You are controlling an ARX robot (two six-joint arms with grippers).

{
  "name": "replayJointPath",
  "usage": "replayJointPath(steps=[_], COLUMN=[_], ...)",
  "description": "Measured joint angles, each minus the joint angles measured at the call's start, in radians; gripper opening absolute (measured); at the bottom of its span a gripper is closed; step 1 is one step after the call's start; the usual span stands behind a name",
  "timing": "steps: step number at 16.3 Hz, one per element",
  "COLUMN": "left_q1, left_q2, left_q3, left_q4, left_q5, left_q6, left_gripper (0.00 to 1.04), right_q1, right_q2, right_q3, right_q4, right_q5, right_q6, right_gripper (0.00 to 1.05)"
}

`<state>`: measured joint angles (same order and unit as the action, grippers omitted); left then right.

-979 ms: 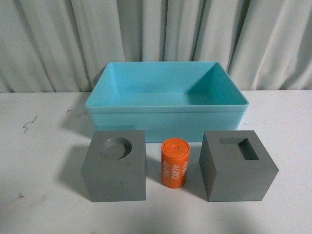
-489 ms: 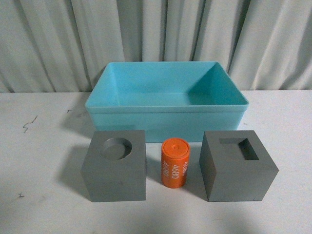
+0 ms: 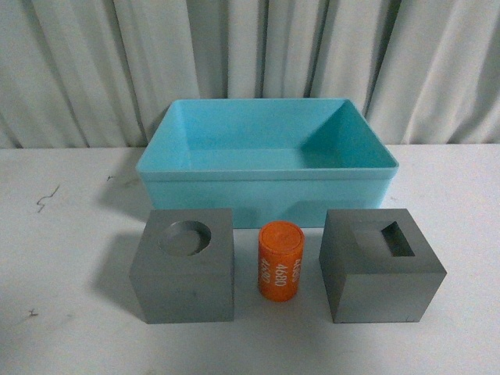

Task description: Place gray and orange parts in blue box

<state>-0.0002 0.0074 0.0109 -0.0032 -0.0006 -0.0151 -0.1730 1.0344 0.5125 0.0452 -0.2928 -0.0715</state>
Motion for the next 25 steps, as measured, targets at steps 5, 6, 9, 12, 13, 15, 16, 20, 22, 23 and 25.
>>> replayJointPath(steps=[5, 6, 9, 12, 13, 15, 16, 20, 22, 23, 25], left_q1=[0.0, 0.0, 0.0, 0.0, 0.0, 0.0, 0.0, 0.0, 0.0, 0.0, 0.0], left_q2=[0.0, 0.0, 0.0, 0.0, 0.0, 0.0, 0.0, 0.0, 0.0, 0.0, 0.0], left_q3=[0.0, 0.0, 0.0, 0.0, 0.0, 0.0, 0.0, 0.0, 0.0, 0.0, 0.0], left_q4=[0.0, 0.0, 0.0, 0.0, 0.0, 0.0, 0.0, 0.0, 0.0, 0.0, 0.0], left_q5=[0.0, 0.0, 0.0, 0.0, 0.0, 0.0, 0.0, 0.0, 0.0, 0.0, 0.0], left_q6=[0.0, 0.0, 0.0, 0.0, 0.0, 0.0, 0.0, 0.0, 0.0, 0.0, 0.0], left_gripper=[0.98, 0.98, 0.98, 0.98, 0.98, 0.98, 0.98, 0.98, 0.98, 0.98, 0.98], right_q1=[0.171, 0.198, 0.262, 0.314, 0.326, 0.333, 0.338, 0.364, 0.363, 0.362, 0.339], right_q2=[0.381, 0.44, 0.558, 0.632, 0.66, 0.689, 0.702, 0.764, 0.764, 0.756, 0.689], right_q3=[0.175, 0.196, 0.252, 0.301, 0.312, 0.32, 0.325, 0.37, 0.368, 0.358, 0.304], right_q4=[0.011, 0.007, 0.006, 0.014, 0.012, 0.012, 0.012, 0.003, 0.005, 0.016, 0.005], right_q5=[0.045, 0.072, 0.104, 0.14, 0.156, 0.169, 0.169, 0.217, 0.213, 0.216, 0.235], right_q6=[-0.034, -0.025, 0.028, 0.067, 0.079, 0.095, 0.107, 0.173, 0.177, 0.182, 0.183], right_gripper=[0.98, 0.98, 0.98, 0.98, 0.98, 0.98, 0.98, 0.63, 0.38, 0.25, 0.19])
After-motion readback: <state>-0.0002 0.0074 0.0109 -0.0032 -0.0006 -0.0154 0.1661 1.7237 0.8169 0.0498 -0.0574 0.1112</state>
